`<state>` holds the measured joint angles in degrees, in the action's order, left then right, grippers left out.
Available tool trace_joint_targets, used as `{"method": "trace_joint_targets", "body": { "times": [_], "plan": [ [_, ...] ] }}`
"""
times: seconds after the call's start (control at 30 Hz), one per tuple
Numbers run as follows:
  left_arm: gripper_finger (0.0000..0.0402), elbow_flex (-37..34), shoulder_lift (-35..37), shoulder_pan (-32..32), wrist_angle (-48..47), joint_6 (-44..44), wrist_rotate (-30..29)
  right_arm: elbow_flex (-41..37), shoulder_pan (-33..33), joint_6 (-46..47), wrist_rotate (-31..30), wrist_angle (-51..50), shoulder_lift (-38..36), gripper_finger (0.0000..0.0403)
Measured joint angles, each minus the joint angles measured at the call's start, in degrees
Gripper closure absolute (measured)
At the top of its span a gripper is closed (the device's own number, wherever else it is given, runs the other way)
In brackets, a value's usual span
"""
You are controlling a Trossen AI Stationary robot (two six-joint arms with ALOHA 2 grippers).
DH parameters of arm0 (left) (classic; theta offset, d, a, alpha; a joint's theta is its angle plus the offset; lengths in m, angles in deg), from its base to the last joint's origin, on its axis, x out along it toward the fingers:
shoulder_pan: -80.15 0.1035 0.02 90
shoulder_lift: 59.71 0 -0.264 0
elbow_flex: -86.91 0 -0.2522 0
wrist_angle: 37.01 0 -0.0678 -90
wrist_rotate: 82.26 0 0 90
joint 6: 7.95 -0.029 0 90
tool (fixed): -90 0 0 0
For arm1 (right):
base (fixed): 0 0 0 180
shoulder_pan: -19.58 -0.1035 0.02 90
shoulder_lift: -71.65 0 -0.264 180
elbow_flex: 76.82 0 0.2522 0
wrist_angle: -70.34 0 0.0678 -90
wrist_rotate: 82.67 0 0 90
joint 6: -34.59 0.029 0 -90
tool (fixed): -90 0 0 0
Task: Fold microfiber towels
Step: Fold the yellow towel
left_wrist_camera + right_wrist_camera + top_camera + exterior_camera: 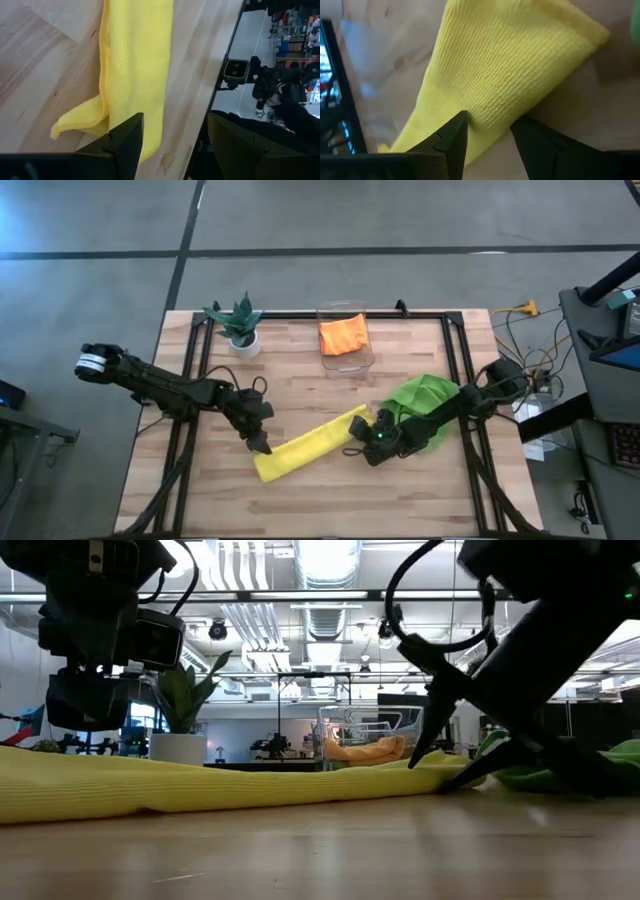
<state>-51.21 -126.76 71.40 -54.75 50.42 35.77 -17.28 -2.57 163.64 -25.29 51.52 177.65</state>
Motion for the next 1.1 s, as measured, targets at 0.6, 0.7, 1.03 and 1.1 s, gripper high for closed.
{"method": "trace_joint_targets", "body": {
  "times": [0.6, 0.7, 1.03, 1.1],
  "plan": [
    [0.0197, 0.56, 0.0, -0.02, 0.5, 2.86, -0.48, -0.2, 11.67, -3.64, -1.6, -0.96, 0.01, 0.0319],
    [0.0197, 1.0, 0.0, -0.07, 0.57, 2.84, -1.14, -0.2, 11.67, -4.93, -1.68, -0.8, 0.06, 0.0358],
    [0.0197, 2.27, -3.43, -0.63, 14.87, 4.26, -1.34, 0.41, 10.8, -8.0, -3.2, -0.93, 0.26, 0.0393],
    [0.0201, 2.35, -7.22, -0.36, 19.36, 4.19, -1.31, 0.65, 10.8, -8.5, -3.39, -1.2, 0.32, 0.0393]
  ]
}}
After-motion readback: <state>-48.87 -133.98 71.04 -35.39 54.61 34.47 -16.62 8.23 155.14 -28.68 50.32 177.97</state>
